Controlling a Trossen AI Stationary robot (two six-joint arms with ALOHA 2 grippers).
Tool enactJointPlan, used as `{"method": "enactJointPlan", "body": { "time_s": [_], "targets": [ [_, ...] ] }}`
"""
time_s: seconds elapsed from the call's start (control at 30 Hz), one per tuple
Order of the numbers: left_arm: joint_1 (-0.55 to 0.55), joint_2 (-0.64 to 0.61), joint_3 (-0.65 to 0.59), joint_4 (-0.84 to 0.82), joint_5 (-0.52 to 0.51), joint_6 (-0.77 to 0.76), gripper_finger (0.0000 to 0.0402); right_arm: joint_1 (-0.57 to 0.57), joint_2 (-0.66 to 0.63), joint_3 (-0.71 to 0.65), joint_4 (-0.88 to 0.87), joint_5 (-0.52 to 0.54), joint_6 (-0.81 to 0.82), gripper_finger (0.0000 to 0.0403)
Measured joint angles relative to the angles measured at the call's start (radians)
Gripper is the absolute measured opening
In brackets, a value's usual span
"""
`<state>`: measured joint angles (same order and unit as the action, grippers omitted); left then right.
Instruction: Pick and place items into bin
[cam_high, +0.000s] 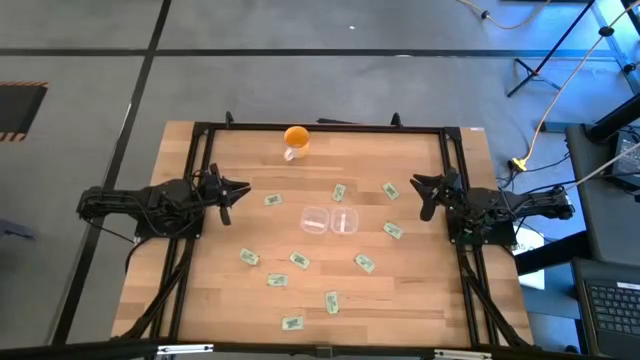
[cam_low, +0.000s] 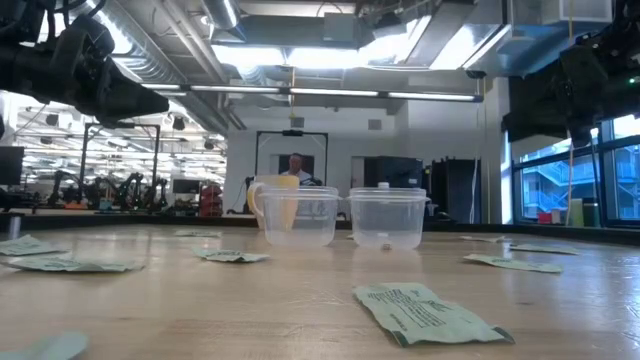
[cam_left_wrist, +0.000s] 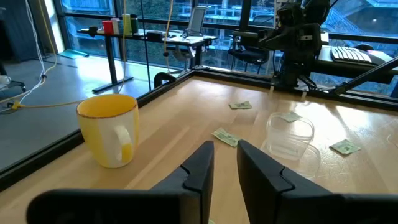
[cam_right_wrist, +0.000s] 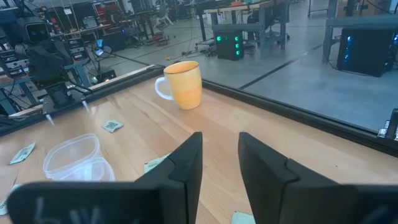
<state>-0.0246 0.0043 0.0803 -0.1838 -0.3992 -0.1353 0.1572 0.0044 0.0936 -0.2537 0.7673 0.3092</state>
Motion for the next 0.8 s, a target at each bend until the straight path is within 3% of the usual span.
{"method": "enactJointPlan", "body": {
  "time_s": [0.8],
  "targets": [
    [0.0,0.0,0.0,0.0,-0.001,0.0,0.0067,0.0,0.0,0.0,0.0,0.0,0.0,0.0106]
  ]
}}
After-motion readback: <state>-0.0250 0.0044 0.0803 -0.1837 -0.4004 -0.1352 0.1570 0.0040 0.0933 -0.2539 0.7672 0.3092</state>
